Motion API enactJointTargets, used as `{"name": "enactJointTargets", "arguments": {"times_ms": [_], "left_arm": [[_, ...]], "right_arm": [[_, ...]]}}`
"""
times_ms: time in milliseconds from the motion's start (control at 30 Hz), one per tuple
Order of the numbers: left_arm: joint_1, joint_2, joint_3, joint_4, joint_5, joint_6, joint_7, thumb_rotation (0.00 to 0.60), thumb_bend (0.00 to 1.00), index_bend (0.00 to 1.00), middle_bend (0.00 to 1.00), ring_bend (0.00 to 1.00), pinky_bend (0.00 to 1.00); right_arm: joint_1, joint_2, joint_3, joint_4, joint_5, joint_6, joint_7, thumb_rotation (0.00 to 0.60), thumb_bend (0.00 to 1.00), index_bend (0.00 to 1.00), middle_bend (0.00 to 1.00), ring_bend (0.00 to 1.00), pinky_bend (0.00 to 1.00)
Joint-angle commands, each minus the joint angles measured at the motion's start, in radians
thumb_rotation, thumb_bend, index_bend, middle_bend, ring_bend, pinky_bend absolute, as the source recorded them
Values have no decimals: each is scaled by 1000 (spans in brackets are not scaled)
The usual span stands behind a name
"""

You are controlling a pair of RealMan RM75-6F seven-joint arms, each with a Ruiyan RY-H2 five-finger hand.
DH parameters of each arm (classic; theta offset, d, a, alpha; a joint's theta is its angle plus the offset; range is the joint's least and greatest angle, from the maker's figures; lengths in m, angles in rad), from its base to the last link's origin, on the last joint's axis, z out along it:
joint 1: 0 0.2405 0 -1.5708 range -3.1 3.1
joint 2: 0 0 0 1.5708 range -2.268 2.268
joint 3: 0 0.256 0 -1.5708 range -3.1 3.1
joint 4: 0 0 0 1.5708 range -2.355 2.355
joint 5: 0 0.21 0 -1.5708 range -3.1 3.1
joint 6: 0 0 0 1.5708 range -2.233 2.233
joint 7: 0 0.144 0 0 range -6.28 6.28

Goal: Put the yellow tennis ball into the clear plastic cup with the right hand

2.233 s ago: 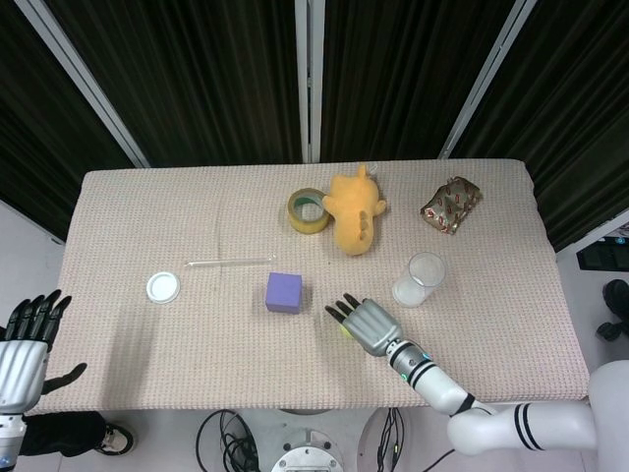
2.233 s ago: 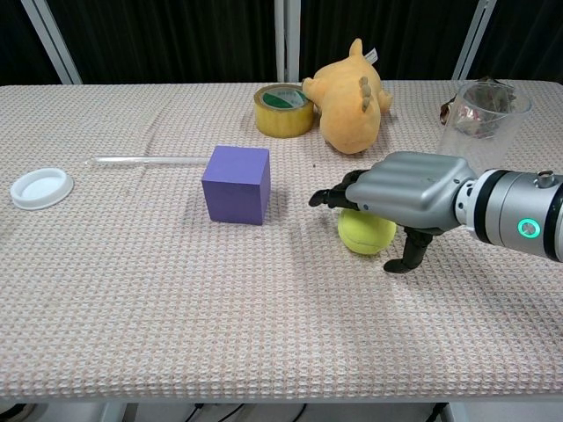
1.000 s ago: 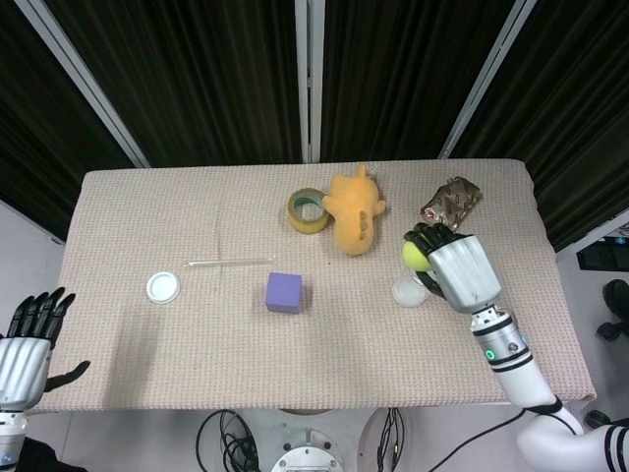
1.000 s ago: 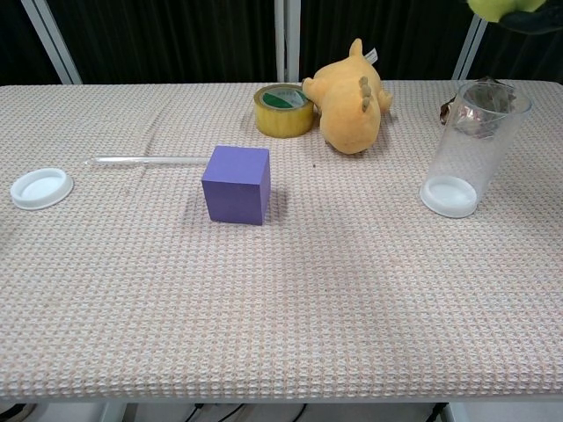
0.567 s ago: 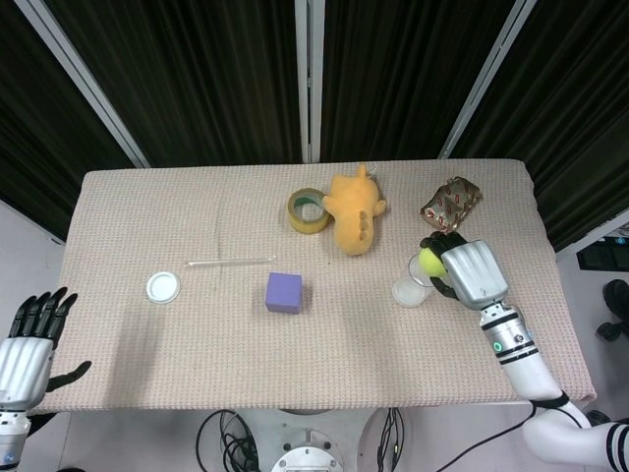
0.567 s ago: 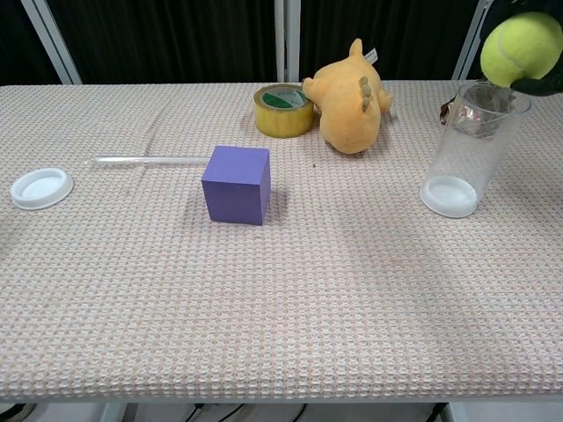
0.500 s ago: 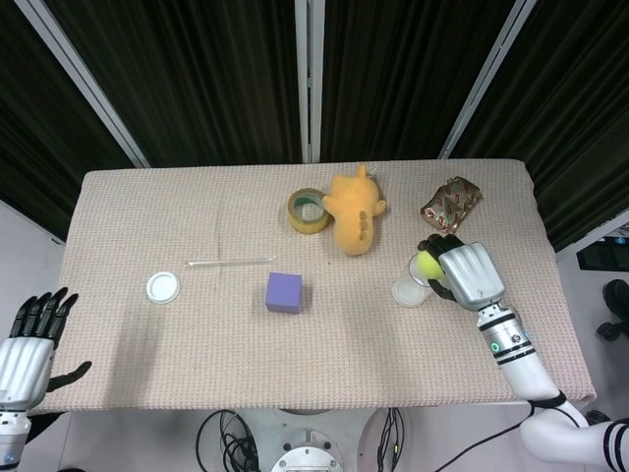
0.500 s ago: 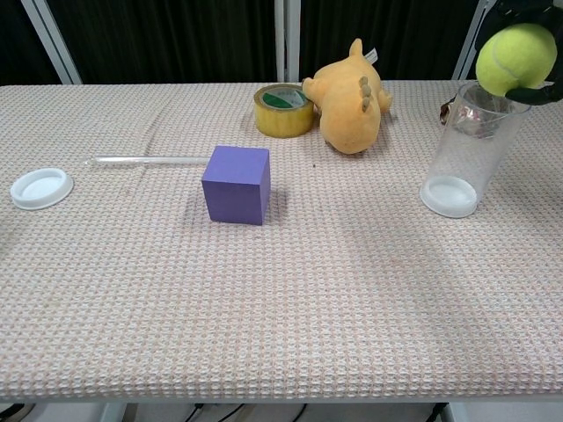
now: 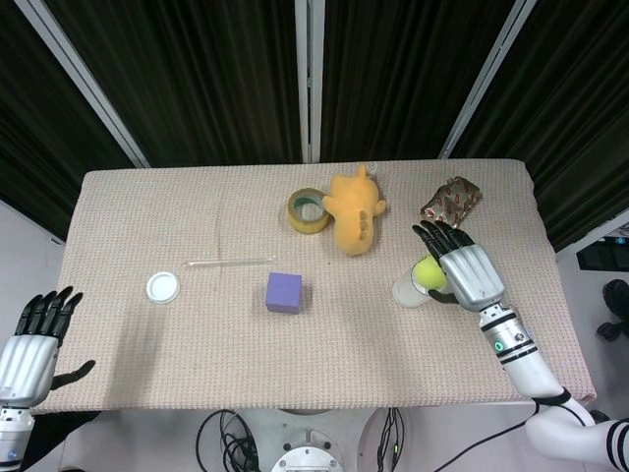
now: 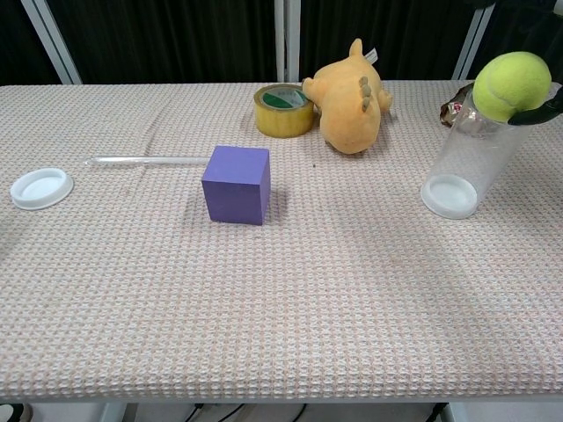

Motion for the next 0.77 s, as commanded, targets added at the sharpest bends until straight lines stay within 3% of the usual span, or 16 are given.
{"name": "enactJointTargets", "arguments": {"times_ms": [33, 400, 567, 767], "left_arm": [[1, 0, 0, -1, 1, 2, -1, 600, 61, 0, 0, 0, 0], [0, 1, 1, -9, 5, 5, 8, 600, 61, 0, 0, 0, 0], [2, 7, 0, -17, 8, 13, 14, 600, 60, 0, 0, 0, 0], [-4, 6, -11, 1, 7, 17, 5, 600, 60, 0, 0, 0, 0]], "right_arm": [[-10, 5, 6, 0, -13, 17, 15, 600, 0, 0, 12, 0, 114], [-123, 119, -1, -61, -105, 176, 122, 600, 7, 0, 12, 0, 101], [-262, 169, -81, -31, -160, 303, 142, 600, 14, 0, 0, 0, 6], [-406, 133, -157, 61, -149, 391, 173, 600, 78, 0, 0, 0, 0]]}}
